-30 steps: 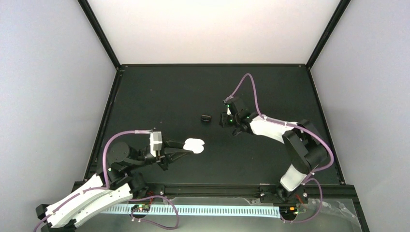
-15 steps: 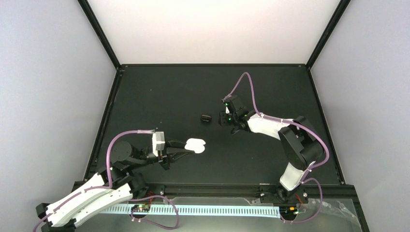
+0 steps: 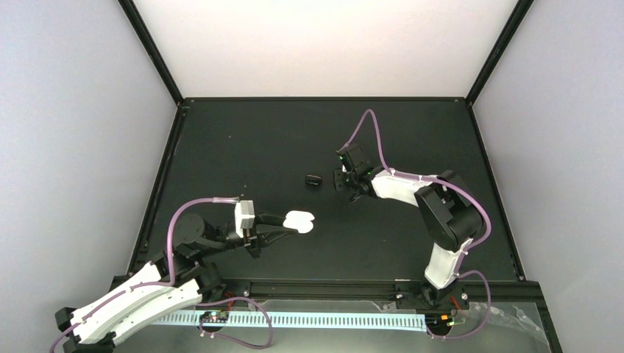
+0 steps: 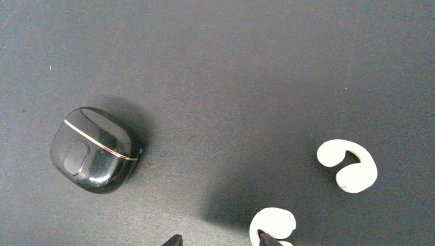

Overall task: Insert the wireless bluetooth earbuds into the charging case
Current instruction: Pick up the earbud from the center of the board.

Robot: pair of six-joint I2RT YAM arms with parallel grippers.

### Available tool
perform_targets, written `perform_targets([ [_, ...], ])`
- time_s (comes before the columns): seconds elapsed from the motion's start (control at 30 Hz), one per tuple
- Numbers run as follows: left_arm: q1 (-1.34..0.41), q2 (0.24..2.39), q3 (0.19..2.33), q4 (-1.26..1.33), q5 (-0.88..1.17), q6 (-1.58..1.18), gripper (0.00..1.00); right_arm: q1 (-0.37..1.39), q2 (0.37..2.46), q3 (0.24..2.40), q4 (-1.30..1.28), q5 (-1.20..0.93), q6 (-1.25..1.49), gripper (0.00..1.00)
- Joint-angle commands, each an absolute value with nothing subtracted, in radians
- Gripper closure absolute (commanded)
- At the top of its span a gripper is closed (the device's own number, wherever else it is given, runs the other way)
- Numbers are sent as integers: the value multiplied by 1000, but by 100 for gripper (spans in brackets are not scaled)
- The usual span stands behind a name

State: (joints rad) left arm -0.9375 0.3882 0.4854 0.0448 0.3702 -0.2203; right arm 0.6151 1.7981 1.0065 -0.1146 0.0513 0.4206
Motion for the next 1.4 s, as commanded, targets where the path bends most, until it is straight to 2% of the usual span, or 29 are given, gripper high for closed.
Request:
perform_targets([
  [0.0, -942, 396, 488, 60, 377, -203, 98, 604, 1812, 1023, -118, 107, 407, 62],
  [0.5, -942, 413, 492, 66, 374, -193, 98, 588, 1824, 991, -137, 164, 408, 66],
  [1.37, -942, 424, 491, 82, 368, -184, 98, 574, 1757, 951, -135, 237, 402, 98],
])
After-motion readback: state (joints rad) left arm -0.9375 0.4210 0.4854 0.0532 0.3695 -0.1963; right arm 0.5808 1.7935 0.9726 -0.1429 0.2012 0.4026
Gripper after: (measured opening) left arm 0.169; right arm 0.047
